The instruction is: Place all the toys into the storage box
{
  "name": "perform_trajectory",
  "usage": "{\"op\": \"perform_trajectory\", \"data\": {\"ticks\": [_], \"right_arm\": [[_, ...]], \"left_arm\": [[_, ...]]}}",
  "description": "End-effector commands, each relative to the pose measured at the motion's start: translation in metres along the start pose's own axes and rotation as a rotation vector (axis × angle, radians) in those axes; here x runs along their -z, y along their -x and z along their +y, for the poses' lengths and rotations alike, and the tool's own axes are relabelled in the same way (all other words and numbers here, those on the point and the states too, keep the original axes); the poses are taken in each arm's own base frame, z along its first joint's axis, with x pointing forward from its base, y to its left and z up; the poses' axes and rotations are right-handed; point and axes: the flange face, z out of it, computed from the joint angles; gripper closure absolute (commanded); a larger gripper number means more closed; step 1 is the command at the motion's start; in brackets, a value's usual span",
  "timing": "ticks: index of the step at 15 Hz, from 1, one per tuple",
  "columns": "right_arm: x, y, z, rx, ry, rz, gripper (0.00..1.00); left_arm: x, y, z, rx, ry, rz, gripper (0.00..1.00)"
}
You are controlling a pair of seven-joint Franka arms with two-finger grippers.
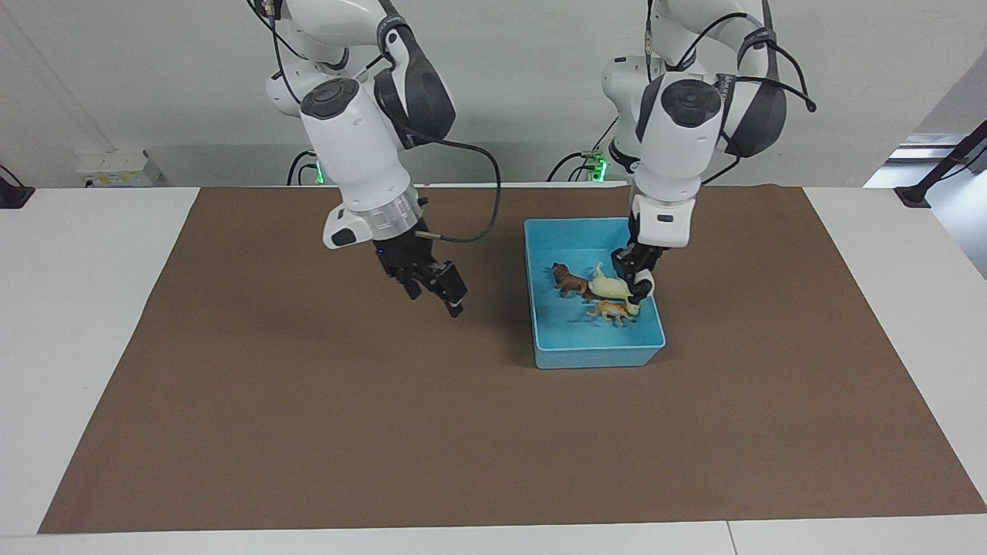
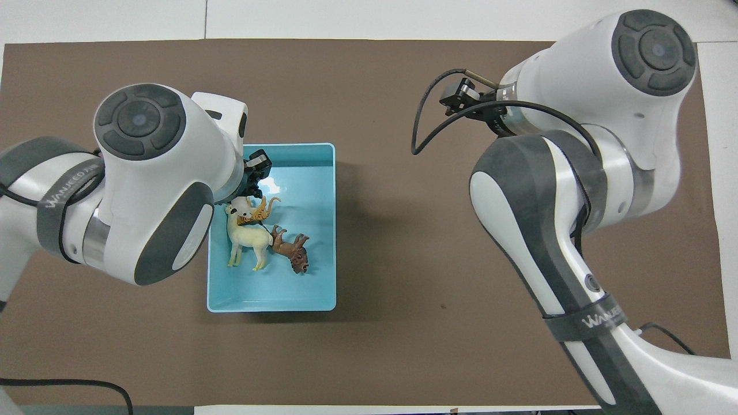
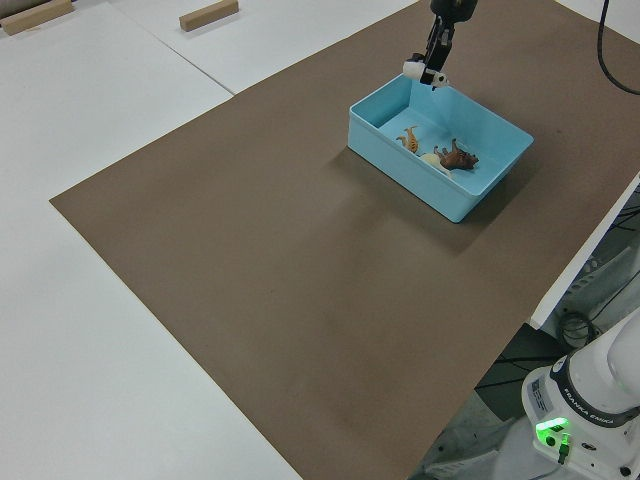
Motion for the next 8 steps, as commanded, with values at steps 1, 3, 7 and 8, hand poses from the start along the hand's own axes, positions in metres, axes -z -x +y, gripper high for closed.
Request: {"op": "perform_trajectory", "data": {"ticks": [1,3,7,8], "right_arm": [[0.013,-0.006,0.033,0.239,0.148,0.009,0.00],[0.031,-0.024,0.067,0.311,0.151,-0.002,0.00],[0.069,-0.053,0.139,0.446,0.139,-0.031,0.00],[0.077,-0.055,0.152,0.456,0.135,-0.041,0.00]], "left_arm": [[0.005,0.007,-0.012,0.009,-0.010,-0.006,0.01],[0.007,0.010,-0.011,0.005,-0.016,-0.009,0.00],[0.015,0.006,-0.019,0.009,-0.010,-0.002,0.00],[0.019,0.005,-0.021,0.010,-0.006,0.002,0.00]]}}
